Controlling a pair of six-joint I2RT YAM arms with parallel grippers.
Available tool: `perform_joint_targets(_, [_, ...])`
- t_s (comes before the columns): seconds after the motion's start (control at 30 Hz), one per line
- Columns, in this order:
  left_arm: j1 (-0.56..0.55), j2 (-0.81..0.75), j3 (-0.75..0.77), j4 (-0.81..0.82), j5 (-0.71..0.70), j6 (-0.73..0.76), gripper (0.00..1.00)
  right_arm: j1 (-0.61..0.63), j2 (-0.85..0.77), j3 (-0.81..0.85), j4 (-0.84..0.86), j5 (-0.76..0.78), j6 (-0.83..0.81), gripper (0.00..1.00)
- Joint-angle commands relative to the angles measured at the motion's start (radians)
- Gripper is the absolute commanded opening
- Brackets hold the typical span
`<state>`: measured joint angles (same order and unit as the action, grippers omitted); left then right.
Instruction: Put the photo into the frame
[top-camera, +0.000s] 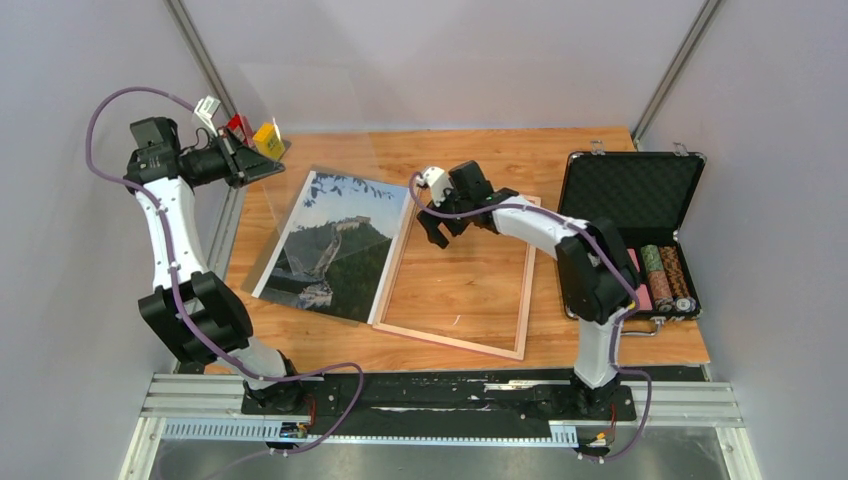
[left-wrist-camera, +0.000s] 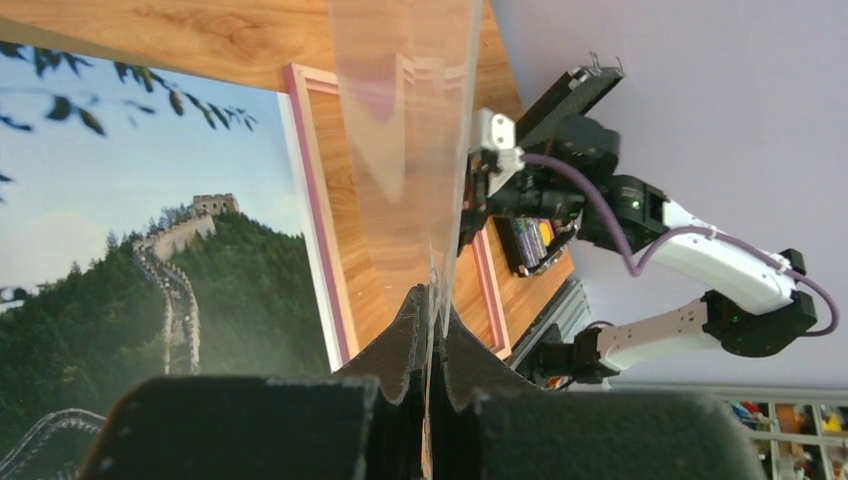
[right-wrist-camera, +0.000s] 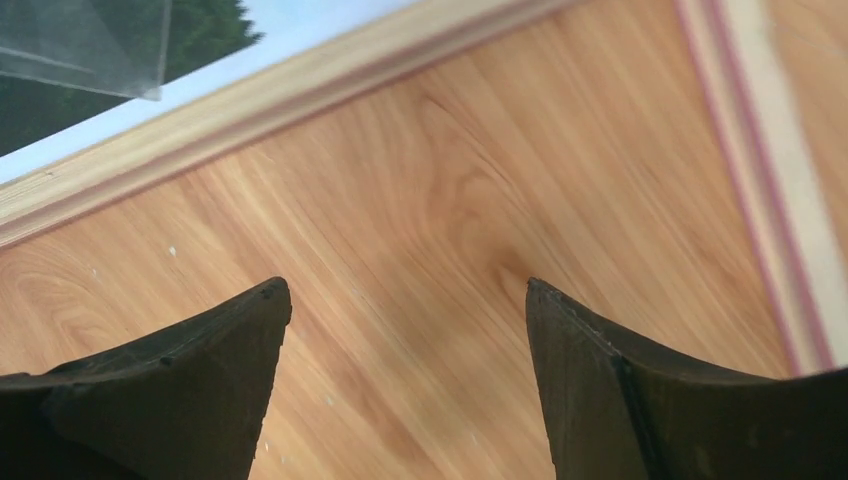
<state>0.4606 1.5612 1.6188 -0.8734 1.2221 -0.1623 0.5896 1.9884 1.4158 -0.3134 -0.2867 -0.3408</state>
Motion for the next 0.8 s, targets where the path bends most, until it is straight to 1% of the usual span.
perform_joint_targets(0.0, [-0.052, -0.052, 0.034, -0.032, 0.058, 0.057, 0.0, -0.042, -0.173, -0.089, -0.019, 0.171, 0.1, 0.85])
perform_joint_targets(0.13, [-0.109, -0.072, 0.016, -0.033, 0.071, 0.06, 0.0, -0.091, -0.293, -0.216, -0.045, 0.248, 0.179, 0.84])
perform_joint_targets(0.23, [-0.159, -0.098, -0.005, -0.02, 0.088, 0.049, 0.0, -0.144, -0.384, -0.317, -0.056, 0.219, 0.225, 0.83])
perform_joint_targets(0.4, [-0.239, -0.161, -0.09, 0.11, 0.104, -0.037, 0.0, -0.229, -0.507, -0.454, -0.072, 0.166, 0.247, 0.82])
perform_joint_targets(0.6, [-0.315, -0.2, -0.154, 0.192, 0.087, -0.089, 0.0, -0.308, -0.555, -0.543, -0.088, 0.148, 0.287, 0.79])
perform_joint_targets(0.77, [-0.347, -0.212, -0.186, 0.209, 0.055, -0.088, 0.0, -0.362, -0.55, -0.55, -0.095, 0.153, 0.309, 0.75])
